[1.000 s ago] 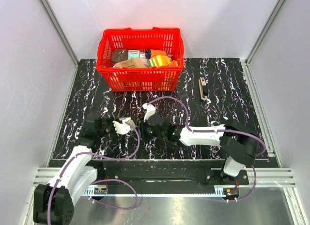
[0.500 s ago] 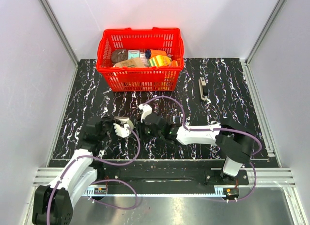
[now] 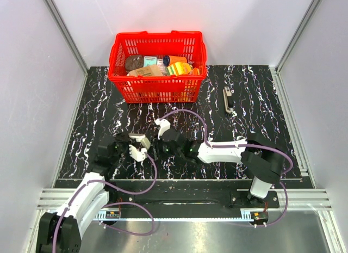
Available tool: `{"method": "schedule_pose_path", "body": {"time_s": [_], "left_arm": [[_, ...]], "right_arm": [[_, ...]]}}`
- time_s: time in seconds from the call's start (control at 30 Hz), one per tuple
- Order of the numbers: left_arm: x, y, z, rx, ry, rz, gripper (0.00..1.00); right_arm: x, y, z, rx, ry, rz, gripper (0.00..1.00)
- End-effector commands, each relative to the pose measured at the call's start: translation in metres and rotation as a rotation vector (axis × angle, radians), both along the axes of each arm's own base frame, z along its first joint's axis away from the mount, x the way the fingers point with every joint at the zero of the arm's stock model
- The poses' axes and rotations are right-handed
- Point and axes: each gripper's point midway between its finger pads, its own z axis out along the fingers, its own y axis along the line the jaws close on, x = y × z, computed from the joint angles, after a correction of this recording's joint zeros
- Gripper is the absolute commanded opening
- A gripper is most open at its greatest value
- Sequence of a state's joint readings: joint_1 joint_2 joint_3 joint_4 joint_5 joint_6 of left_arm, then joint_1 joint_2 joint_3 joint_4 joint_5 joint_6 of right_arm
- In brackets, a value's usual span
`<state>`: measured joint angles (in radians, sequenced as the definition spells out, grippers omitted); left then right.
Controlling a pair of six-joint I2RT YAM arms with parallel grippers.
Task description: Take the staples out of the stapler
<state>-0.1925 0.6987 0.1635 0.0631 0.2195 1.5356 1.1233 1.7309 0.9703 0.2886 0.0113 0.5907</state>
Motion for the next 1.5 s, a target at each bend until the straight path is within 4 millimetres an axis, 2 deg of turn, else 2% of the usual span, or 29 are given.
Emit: {"method": "schedule_pose_path", "body": {"time_s": [0.0, 0.13, 0.27, 0.33, 0.4, 0.43, 0.47, 0.5, 0.57, 0.67, 0.8, 0.87, 1.0, 1.27, 1.47], "left_arm": [[-0.001, 0.000, -0.001, 0.139, -0.063, -0.061, 0.00], [-0.001, 0.001, 0.001, 0.149, -0.079, -0.063, 0.00], [0.008, -0.004, 0.029, 0.074, -0.166, -0.045, 0.00], [0.013, -0.005, 0.040, 0.002, -0.147, -0.011, 0.00], [0.014, 0.000, 0.025, 0.041, -0.095, 0.006, 0.00], [0.016, 0.000, 0.029, 0.045, -0.157, 0.002, 0.00], [0.020, -0.003, 0.048, -0.022, -0.236, 0.011, 0.00], [0.025, -0.003, 0.066, -0.139, -0.221, 0.059, 0.00], [0.030, -0.007, 0.074, -0.259, -0.015, 0.131, 0.00], [0.045, -0.007, 0.093, -0.402, 0.037, 0.218, 0.00], [0.034, -0.014, 0.085, -0.408, 0.095, 0.187, 0.00], [0.026, -0.014, 0.072, -0.378, 0.117, 0.165, 0.00], [0.012, -0.018, 0.059, -0.353, 0.197, 0.139, 0.00], [-0.013, -0.039, 0.050, -0.407, 0.484, 0.103, 0.00], [-0.023, -0.051, 0.053, -0.458, 0.574, 0.075, 0.00]], "right_arm": [[0.032, 0.001, 0.027, 0.091, -0.030, -0.138, 0.00], [0.031, 0.006, 0.027, 0.103, -0.023, -0.127, 0.00], [0.031, 0.008, 0.029, 0.108, -0.024, -0.120, 0.00], [0.031, 0.008, 0.027, 0.105, -0.022, -0.119, 0.00], [0.030, 0.007, 0.024, 0.099, -0.016, -0.117, 0.00], [0.029, 0.006, 0.024, 0.099, -0.014, -0.116, 0.00], [0.028, 0.006, 0.022, 0.097, -0.010, -0.113, 0.00], [0.027, 0.005, 0.023, 0.100, -0.008, -0.114, 0.00], [0.025, 0.002, 0.019, 0.098, -0.002, -0.114, 0.00], [0.023, 0.001, 0.014, 0.086, 0.008, -0.106, 0.00], [0.019, -0.005, 0.014, 0.092, 0.017, -0.106, 0.00], [0.017, -0.009, 0.012, 0.089, 0.019, -0.108, 0.00], [0.015, -0.014, 0.011, 0.082, 0.018, -0.108, 0.00], [0.009, -0.020, 0.021, 0.109, 0.027, -0.107, 0.00], [0.006, -0.018, 0.038, 0.162, 0.029, -0.093, 0.00]]}}
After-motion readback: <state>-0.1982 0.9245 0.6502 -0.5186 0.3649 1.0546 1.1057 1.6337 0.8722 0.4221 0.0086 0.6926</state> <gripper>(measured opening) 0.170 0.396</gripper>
